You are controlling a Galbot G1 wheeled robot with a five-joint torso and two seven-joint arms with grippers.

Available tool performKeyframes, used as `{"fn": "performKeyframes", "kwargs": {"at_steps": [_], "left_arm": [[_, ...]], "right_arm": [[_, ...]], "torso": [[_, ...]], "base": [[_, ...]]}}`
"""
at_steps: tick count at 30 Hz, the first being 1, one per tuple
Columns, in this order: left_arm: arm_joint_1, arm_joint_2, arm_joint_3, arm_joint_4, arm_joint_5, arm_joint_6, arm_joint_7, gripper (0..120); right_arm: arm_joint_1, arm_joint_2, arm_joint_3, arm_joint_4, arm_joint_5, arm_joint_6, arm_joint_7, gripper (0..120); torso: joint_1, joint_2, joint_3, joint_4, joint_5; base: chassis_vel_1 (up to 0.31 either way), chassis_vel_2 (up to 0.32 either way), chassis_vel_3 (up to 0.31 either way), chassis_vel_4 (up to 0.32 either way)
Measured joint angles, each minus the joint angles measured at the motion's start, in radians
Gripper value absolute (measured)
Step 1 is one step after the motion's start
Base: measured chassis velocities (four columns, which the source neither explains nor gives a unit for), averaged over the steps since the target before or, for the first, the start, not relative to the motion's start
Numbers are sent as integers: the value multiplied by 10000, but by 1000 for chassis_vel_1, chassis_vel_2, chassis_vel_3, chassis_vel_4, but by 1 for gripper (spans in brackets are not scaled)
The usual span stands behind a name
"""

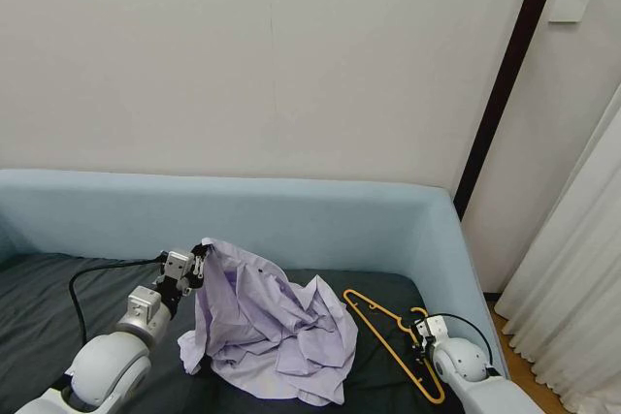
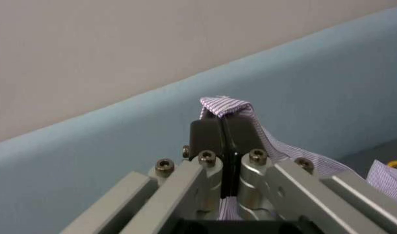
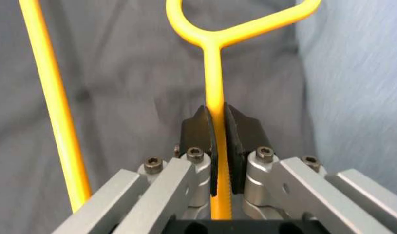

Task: Pick up the clothes from the sofa and hang them on the clothes hanger.

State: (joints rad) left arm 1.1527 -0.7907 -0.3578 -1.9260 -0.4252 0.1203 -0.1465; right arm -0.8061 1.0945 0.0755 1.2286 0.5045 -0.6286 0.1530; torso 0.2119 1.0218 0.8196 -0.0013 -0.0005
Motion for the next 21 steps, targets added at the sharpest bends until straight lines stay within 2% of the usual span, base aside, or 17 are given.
{"fn": "performKeyframes", "kwargs": {"at_steps": [6,8,9,10,12,13,15,19,20,21], "left_arm": [[-109,-24,140,4,-39,-12,11,0],[-184,-36,180,-47,-104,-14,15,0],[-184,-36,180,-47,-104,-14,15,0],[-202,-59,183,-80,-172,-14,16,0],[-196,-91,166,-179,-329,1,12,0],[-196,-91,166,-179,-329,1,12,0],[-183,-133,106,-275,-499,26,0,0],[-89,-223,-63,-532,-837,98,-111,0],[-89,-223,-63,-532,-837,98,-111,0],[-10,-232,-104,-654,-1004,167,-179,0]], "right_arm": [[-62,-326,126,1041,393,946,312,4],[-320,-770,55,2267,175,1710,1163,4],[-320,-770,55,2267,175,1710,1163,4],[-570,-1087,-5,3051,-88,2084,1422,4],[-1127,-1817,-152,4494,-1005,2871,1578,4],[-1127,-1817,-152,4494,-1005,2871,1578,4],[-1614,-2429,-287,5468,-2202,3613,1540,4],[-2333,-3050,-364,6414,-5079,4811,1382,4],[-2333,-3050,-364,6414,-5079,4811,1382,4],[-2540,-3092,-358,6554,-5877,5065,1399,4]], "torso": [[0,0,0,2,0],[0,0,0,3,0],[0,0,0,3,0],[0,0,0,2,-1],[-1,0,-1,0,-1],[-1,0,-1,0,-1],[-2,0,-2,-2,-2],[-2,1,-2,1,0],[-2,1,-2,1,0],[-2,0,-1,1,0]], "base": [[0,0,0,0],[0,0,0,0],[0,0,0,0],[0,0,0,0],[0,0,0,0],[0,0,0,0],[0,0,0,0],[0,0,0,0],[0,0,0,0],[0,0,0,0]]}}
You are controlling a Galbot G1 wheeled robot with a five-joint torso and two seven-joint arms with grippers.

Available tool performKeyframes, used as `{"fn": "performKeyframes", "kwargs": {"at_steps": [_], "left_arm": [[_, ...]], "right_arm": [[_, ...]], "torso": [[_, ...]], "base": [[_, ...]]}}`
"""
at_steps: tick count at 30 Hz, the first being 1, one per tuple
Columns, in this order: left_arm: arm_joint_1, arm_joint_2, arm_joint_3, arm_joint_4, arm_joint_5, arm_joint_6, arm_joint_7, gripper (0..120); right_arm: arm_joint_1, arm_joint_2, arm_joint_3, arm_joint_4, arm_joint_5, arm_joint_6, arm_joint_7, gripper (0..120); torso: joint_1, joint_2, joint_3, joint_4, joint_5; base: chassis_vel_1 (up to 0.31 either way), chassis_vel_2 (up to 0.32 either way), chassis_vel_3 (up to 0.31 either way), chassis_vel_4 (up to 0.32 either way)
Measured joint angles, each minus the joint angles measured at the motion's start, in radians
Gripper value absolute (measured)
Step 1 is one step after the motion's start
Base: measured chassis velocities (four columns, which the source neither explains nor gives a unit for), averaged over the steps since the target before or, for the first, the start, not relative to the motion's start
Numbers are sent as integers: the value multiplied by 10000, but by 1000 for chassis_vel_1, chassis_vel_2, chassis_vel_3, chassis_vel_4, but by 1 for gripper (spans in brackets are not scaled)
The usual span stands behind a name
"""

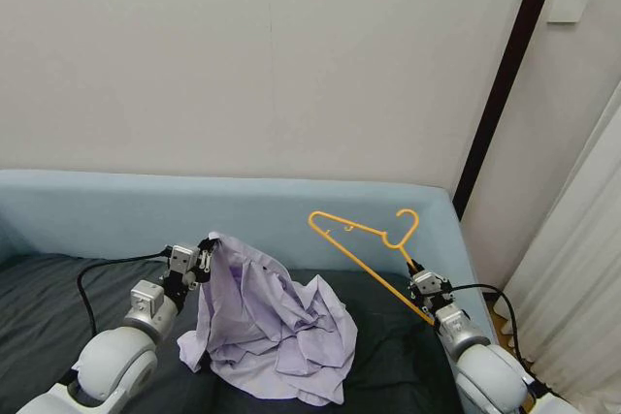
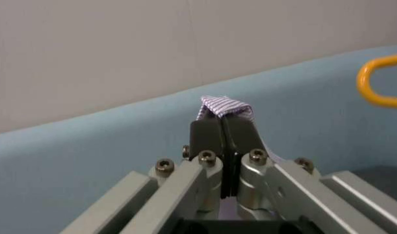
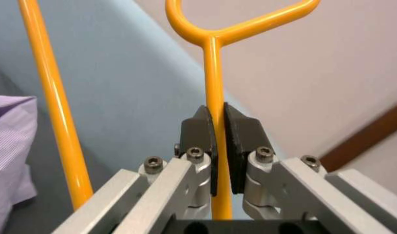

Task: Pick up the clothes from the sofa and hang them on the clothes hanger.

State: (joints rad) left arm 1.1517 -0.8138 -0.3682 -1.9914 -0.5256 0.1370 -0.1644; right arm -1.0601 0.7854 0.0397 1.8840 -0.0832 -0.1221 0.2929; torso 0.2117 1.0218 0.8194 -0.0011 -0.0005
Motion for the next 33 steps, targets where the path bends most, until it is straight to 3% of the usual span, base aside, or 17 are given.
{"fn": "performKeyframes", "kwargs": {"at_steps": [12,17,23,33], "left_arm": [[645,-50,-252,-879,-557,310,-294,0],[885,-142,-334,-1124,-566,332,-333,0],[1079,-247,-345,-1288,-539,352,-357,0],[1185,-583,-87,-1387,-499,352,-358,0]], "right_arm": [[-1141,468,-924,720,-3306,-81,768,4],[-993,721,-1524,558,-3589,-146,779,4],[-479,1457,-2225,270,-3112,-1140,984,4],[59,2215,-2848,-333,-3407,-1225,1018,4]], "torso": [[0,0,0,-2,-1],[0,1,1,0,-1],[0,1,1,0,-1],[2,0,1,-1,-2]], "base": [[0,0,0,0],[0,0,0,0],[0,0,0,0],[0,0,0,0]]}}
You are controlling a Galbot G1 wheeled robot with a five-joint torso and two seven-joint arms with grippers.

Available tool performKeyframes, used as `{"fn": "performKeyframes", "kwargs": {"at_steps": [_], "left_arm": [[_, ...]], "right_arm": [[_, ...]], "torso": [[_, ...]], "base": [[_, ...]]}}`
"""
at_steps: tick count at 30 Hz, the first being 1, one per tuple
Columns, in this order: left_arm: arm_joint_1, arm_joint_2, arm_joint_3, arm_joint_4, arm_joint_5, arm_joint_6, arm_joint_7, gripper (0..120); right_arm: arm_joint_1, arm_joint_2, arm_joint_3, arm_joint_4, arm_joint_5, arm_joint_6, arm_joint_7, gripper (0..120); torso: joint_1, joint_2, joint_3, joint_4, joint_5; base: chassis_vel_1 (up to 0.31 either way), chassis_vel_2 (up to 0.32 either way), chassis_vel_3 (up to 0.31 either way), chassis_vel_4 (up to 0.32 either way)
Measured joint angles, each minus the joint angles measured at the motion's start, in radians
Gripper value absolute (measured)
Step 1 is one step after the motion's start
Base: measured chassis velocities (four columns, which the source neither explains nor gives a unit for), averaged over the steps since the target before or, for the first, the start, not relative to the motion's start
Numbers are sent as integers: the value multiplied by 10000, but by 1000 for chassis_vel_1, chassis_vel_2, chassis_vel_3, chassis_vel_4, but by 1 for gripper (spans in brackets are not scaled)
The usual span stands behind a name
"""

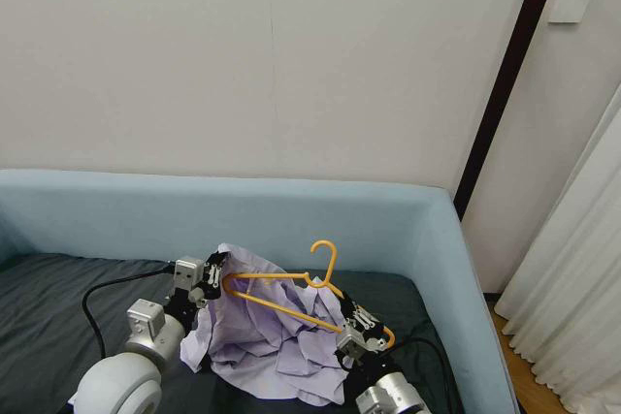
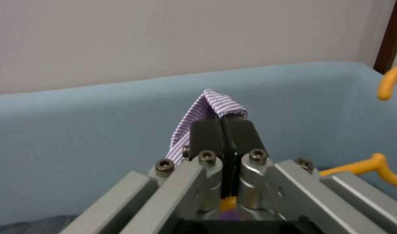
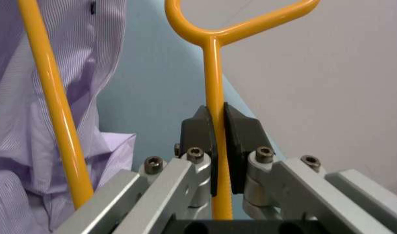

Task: Pick up the clothes from the sofa and hang them on the clothes hanger.

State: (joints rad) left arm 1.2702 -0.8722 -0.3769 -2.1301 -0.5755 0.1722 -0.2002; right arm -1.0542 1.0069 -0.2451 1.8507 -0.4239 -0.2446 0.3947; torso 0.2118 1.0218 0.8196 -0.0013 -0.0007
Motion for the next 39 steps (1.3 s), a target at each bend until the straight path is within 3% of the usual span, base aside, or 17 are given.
{"fn": "performKeyframes", "kwargs": {"at_steps": [15,24,29,39], "left_arm": [[482,-934,446,-559,388,-89,51,0],[260,-802,357,-138,461,-393,-138,0],[100,-1199,744,-10,524,-581,-158,0],[126,-1480,1240,-28,891,-608,129,0]], "right_arm": [[1718,798,-1121,-1061,508,-879,297,4],[1653,14,-1166,-634,1401,-1142,553,4],[1648,-384,-1213,-191,2770,-2175,970,4],[1964,-485,-1377,-276,2941,-2496,1003,4]], "torso": [[0,0,1,5,1],[0,0,0,-3,1],[0,0,1,2,2],[0,0,0,1,2]], "base": [[0,0,0,0],[0,0,0,0],[0,0,0,0],[0,0,0,0]]}}
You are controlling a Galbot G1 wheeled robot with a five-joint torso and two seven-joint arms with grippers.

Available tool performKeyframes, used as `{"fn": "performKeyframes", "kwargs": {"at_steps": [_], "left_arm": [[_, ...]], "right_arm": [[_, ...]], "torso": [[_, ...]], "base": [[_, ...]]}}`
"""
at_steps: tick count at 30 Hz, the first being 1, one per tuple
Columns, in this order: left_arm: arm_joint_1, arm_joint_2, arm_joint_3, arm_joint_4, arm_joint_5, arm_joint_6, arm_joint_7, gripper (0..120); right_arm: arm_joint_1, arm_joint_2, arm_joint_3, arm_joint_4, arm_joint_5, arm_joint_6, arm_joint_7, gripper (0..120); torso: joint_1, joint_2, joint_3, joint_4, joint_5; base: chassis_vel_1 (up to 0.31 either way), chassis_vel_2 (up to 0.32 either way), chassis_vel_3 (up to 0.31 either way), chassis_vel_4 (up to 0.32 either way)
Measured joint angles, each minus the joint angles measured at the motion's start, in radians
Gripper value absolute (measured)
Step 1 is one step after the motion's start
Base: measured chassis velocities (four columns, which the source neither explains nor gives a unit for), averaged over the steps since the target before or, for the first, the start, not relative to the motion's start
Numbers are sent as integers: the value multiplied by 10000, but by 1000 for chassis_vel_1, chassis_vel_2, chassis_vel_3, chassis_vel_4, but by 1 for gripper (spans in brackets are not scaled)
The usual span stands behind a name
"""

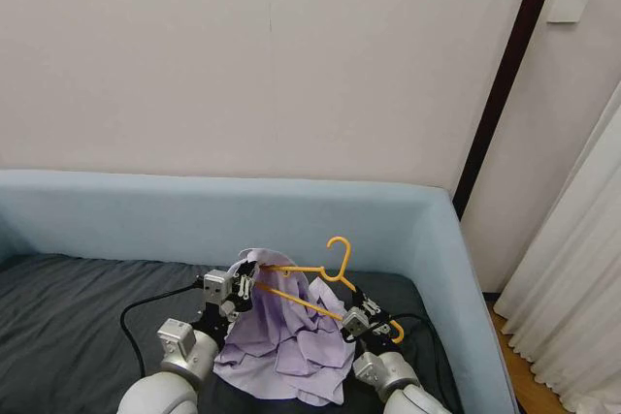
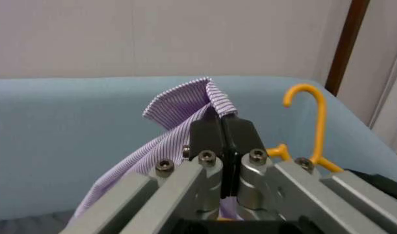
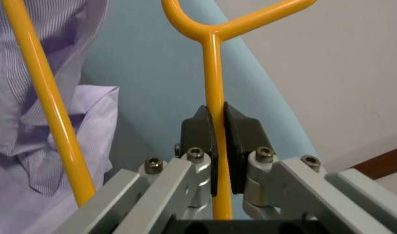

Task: Pick up the clothes from the sofa and hang them on the clothes hanger.

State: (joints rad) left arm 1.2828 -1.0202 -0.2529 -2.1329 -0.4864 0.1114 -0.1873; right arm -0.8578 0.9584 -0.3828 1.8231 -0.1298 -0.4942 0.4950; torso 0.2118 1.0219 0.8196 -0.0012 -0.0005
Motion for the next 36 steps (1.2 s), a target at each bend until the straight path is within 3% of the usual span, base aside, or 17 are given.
{"fn": "performKeyframes", "kwargs": {"at_steps": [6,10,29,36], "left_arm": [[40,-429,426,230,316,-122,196,0],[37,-689,625,501,604,-255,325,0],[-198,-674,435,768,779,-589,622,0],[74,-917,777,1221,1487,-932,868,0]], "right_arm": [[592,372,-400,-381,172,253,102,4],[922,784,-586,-793,-57,1174,196,4],[1279,1639,-587,-1540,-253,2583,777,4],[1360,1995,-561,-1672,-302,2806,924,4]], "torso": [[0,0,0,1,0],[1,-1,0,0,-1],[1,-1,0,-1,0],[0,0,0,1,-2]], "base": [[0,0,0,0],[0,0,0,0],[0,0,0,0],[0,0,0,0]]}}
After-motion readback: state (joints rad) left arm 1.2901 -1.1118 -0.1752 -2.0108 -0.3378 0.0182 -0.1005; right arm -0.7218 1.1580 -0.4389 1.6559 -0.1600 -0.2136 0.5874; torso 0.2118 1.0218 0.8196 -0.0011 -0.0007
